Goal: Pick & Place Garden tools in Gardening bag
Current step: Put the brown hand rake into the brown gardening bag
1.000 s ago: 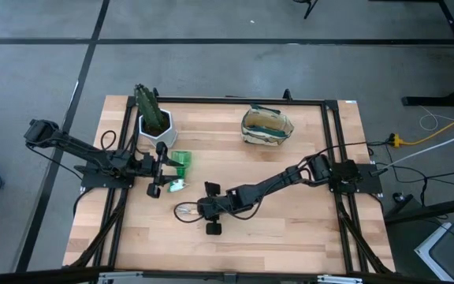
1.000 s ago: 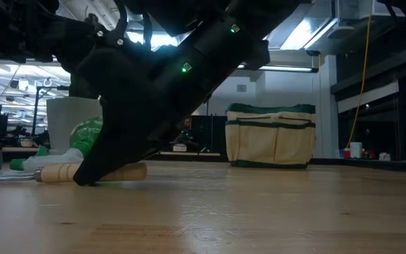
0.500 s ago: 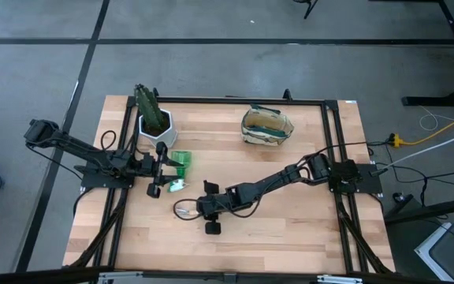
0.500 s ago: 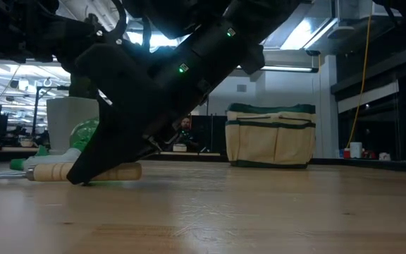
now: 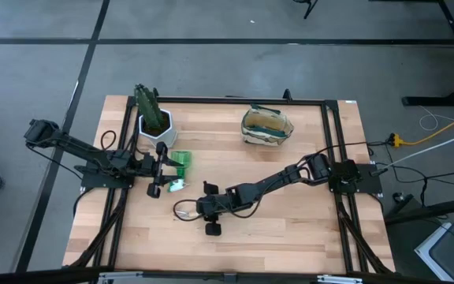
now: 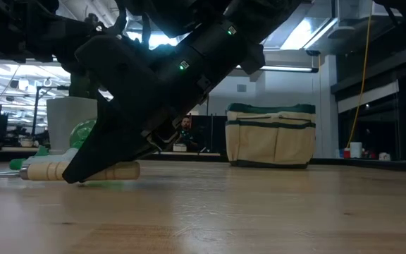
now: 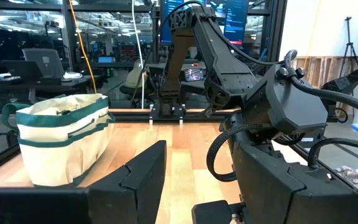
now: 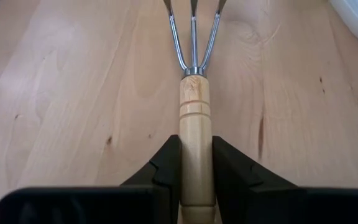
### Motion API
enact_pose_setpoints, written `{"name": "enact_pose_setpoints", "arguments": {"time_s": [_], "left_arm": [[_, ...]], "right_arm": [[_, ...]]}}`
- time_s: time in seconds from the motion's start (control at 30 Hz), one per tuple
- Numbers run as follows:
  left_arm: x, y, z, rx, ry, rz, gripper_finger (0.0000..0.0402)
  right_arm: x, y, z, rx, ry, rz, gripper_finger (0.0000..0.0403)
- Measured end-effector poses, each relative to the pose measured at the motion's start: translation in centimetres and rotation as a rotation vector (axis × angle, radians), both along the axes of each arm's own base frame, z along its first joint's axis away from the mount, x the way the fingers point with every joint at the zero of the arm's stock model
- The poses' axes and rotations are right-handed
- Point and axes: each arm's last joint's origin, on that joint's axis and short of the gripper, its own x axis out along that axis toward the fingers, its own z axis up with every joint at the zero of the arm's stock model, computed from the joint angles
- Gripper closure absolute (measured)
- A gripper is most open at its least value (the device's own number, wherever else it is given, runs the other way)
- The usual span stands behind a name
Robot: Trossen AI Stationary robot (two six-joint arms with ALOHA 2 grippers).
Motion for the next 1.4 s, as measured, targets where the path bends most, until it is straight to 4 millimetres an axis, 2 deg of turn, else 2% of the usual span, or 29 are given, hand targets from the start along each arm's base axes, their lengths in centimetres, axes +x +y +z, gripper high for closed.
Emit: {"name": "enact_pose_setpoints", "arguments": {"time_s": [0.3, 0.67, 0.87, 1.4], "left_arm": [[0.0, 0.0, 0.0, 0.0, 0.0, 0.0, 0.0219], [0.0, 0.0, 0.0, 0.0, 0.0, 0.0, 0.0219], [0.0, 0.0, 0.0, 0.0, 0.001, 0.0, 0.0219], [0.0, 0.0, 0.0, 0.0, 0.001, 0.0, 0.0219]], "right_arm": [[0.0, 0.0, 0.3, -0.005, -0.005, 0.014, 0.0335], [-1.4, -0.8, 6.3, -0.081, -0.022, -0.035, 0.0335], [-1.7, -1.0, 8.3, -0.042, -0.046, -0.008, 0.0335], [-2.1, -4.6, 10.0, 0.135, 0.054, -0.042, 0.0335]]}}
